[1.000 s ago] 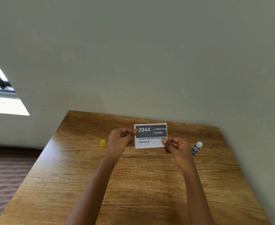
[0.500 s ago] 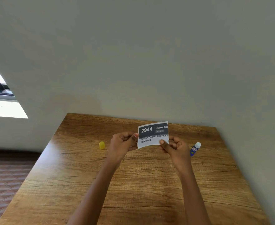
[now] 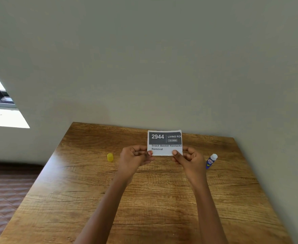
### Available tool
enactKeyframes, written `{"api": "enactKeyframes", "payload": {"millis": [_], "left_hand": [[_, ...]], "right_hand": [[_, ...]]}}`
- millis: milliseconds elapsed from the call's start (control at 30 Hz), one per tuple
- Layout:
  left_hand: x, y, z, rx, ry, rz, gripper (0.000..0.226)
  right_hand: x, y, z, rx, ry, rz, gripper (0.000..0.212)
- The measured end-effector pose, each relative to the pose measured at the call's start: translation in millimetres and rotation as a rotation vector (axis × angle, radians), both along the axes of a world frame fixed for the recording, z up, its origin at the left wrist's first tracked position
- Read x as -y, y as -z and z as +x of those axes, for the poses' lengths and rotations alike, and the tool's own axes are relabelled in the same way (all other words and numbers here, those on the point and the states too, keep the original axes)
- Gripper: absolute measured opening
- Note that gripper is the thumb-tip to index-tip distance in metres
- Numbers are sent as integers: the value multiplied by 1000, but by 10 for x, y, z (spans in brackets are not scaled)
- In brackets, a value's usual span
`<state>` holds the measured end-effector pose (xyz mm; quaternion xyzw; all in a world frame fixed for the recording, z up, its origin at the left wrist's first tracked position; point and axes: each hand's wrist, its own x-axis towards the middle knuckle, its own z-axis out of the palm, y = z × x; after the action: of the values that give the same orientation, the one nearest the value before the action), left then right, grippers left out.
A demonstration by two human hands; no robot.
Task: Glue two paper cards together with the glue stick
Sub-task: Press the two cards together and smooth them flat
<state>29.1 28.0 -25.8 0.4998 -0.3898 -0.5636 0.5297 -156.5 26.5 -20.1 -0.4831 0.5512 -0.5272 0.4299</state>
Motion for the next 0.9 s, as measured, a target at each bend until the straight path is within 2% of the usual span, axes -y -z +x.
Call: {"api": "enactKeyframes", "payload": {"millis": [267,500,767,900], "left_hand": [[3,-36,21,-180,17,60,14],[-20,-50,-58,-203,33,43,14],[-15,-41,-31,-88,-33,-8,12],[-7,-36,-31,-82,-1,11,12]], "right_hand": [[-45,-99,79,142,-130,6,36],[-62,-52,373,428,-7,-28,44],[-37,-32,295,434,113,-27,53],[-43,-70,212,421,117,-60,47]]}}
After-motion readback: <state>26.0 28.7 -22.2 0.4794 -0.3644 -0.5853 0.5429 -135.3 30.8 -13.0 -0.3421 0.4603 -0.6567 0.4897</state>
